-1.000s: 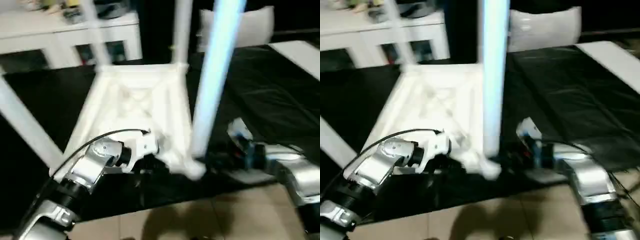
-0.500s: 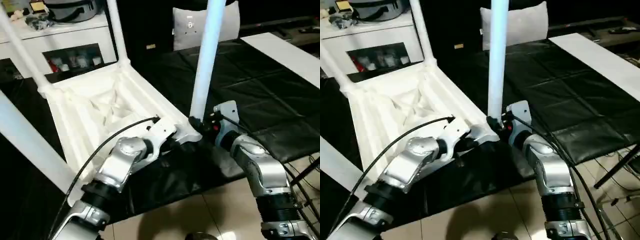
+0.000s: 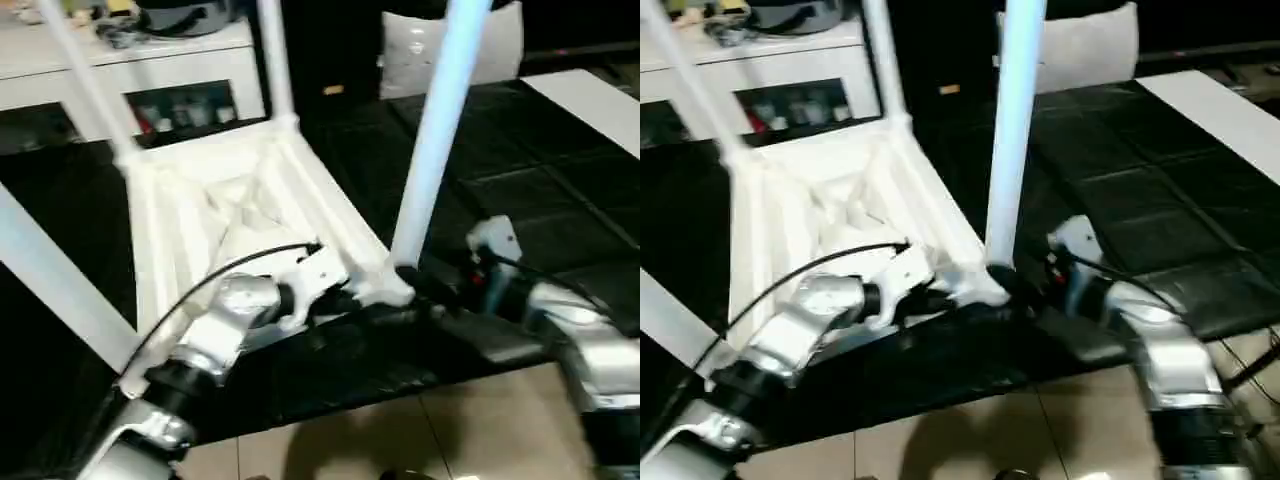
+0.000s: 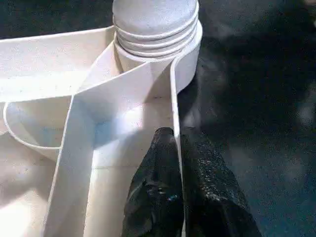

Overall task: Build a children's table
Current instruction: Rotate leg to tighten

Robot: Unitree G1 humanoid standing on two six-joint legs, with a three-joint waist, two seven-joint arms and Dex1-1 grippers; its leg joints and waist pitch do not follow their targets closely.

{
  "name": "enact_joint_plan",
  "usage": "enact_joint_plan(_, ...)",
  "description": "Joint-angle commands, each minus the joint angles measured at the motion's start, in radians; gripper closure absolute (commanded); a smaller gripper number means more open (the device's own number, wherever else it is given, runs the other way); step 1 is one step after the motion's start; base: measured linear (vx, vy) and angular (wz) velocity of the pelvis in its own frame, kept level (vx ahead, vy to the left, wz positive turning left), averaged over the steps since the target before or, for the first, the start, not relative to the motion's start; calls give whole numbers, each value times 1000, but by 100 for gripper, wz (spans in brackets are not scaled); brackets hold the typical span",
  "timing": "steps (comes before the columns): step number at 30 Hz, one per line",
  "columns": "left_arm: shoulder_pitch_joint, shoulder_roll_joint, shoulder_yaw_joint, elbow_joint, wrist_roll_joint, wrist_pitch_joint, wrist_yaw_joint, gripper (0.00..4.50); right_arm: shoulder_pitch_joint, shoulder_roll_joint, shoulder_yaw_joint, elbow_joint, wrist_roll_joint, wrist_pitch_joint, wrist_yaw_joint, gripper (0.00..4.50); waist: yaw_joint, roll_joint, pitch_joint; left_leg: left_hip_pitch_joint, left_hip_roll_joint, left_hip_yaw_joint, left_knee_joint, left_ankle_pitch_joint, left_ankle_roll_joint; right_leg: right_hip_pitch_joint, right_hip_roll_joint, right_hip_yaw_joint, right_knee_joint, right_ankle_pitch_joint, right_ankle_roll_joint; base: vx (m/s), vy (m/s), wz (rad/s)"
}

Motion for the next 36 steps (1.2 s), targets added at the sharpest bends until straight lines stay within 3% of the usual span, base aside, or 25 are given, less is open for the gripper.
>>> enact_joint_plan(1,-20,27,-36,-18,-17,-91,-103,450,12,-26,27,-20,29,-24,83,63,6,-23,-69,3,67,-29,-70,-101,138,64,-80,69,-68,-323,-81,0,0,0)
enact_joint_plan(4,-24,66,-59,-7,-21,-136,-184,450,20,-58,43,-23,45,-35,163,63,23,-20,-72,7,74,-27,-68,-68,149,62,-80,73,-58,-272,-101,0,0,0)
enact_joint_plan(5,-27,81,-67,-3,-29,-159,-225,450,20,-72,52,-21,52,-37,198,63,25,-26,-71,6,75,-26,-68,-63,151,61,-79,73,-58,-266,-104,0,0,0)
enact_joint_plan(6,-28,85,-70,-3,-32,-166,-240,450,20,-77,55,-21,55,-34,210,63,33,-24,-72,7,75,-26,-68,-58,151,63,-82,74,-55,-263,-109,0,0,0)
enact_joint_plan(8,-31,99,-80,-2,-40,-185,-285,450,16,-89,67,-19,62,-24,244,97,42,-25,-72,8,76,-24,-68,-56,148,61,-82,75,-54,-271,-111,0,0,0)
enact_joint_plan(14,-46,111,-120,-4,-47,-236,-372,450,8,-111,121,-17,64,-9,328,145,60,-28,-69,11,75,-20,-71,-81,122,60,-83,78,-60,-318,-104,0,0,0)
enact_joint_plan(15,-49,108,-123,-3,-48,-242,-381,450,7,-110,128,-16,65,-10,337,145,61,-35,-69,11,75,-20,-72,-85,118,60,-83,78,-61,-330,-100,0,0,0)
enact_joint_plan(19,-66,93,-135,13,-47,-259,-403,450,-5,-100,155,-6,69,0,364,191,64,-32,-70,11,76,-21,-71,-78,112,60,-83,78,-60,-330,-96,0,0,0)
enact_joint_plan(28,-65,95,-135,20,-53,-254,-411,450,-14,-85,172,-1,83,14,375,243,60,-35,-68,9,72,-20,-72,-93,102,61,-81,76,-65,-365,-82,0,0,0)
enact_joint_plan(34,-35,89,-95,-17,-72,-146,-338,450,26,-62,155,-58,114,62,324,247,60,-33,-68,11,75,-22,-74,-85,100,60,-82,78,-63,-344,-91,0,0,0)
enact_joint_plan(35,-25,79,-78,-33,-75,-102,-293,450,32,-35,153,-75,98,78,258,247,60,-28,-68,11,74,-21,-73,-90,97,59,-81,78,-63,-348,-94,0,0,0)
enact_joint_plan(36,-20,69,-67,-44,-76,-76,-264,450,33,-20,155,-79,83,84,217,247,56,-32,-65,10,73,-22,-76,-102,89,60,-81,76,-68,-371,-88,0,0,0)
